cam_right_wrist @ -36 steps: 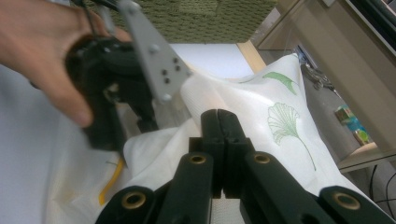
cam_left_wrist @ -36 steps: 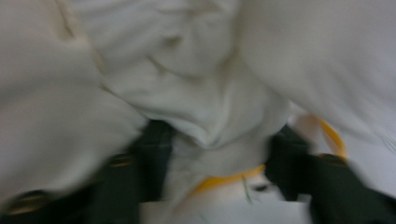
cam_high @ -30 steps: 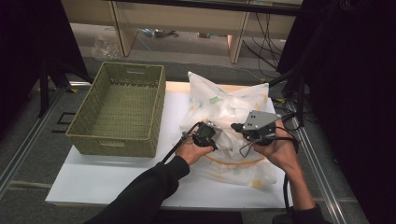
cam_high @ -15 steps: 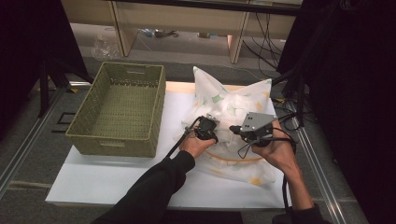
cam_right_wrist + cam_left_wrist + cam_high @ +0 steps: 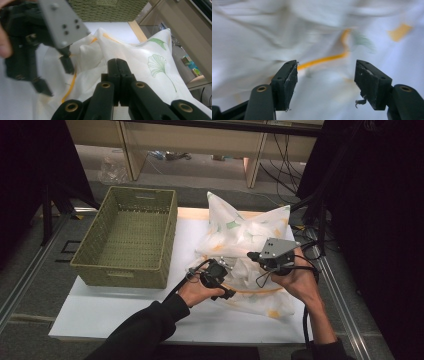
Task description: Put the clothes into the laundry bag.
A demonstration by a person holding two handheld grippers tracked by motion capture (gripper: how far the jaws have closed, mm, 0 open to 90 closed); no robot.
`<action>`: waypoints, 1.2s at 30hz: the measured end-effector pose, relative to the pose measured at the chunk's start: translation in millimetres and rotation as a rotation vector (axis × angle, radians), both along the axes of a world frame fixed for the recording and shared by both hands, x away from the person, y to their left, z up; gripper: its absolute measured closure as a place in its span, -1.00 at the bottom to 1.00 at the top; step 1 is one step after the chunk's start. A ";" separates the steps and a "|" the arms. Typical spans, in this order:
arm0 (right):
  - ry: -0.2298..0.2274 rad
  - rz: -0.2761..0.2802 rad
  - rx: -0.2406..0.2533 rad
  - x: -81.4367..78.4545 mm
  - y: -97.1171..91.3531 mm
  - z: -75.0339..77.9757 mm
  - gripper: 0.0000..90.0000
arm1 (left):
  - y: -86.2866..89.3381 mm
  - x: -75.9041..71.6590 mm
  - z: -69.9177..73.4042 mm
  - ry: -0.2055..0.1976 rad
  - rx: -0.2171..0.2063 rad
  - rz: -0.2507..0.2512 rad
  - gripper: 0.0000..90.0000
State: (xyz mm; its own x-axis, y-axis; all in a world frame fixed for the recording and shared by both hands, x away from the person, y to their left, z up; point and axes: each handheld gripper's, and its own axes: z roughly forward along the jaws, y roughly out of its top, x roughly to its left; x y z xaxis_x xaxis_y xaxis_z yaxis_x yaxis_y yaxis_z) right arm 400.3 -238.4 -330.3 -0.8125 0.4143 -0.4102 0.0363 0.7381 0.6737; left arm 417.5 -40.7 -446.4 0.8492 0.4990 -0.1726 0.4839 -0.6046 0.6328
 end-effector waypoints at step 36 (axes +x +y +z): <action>0.058 -0.018 -0.016 1.8 -2.6 -8.2 1.00 | -48.3 80.3 -7.1 -0.170 -0.209 0.303 0.81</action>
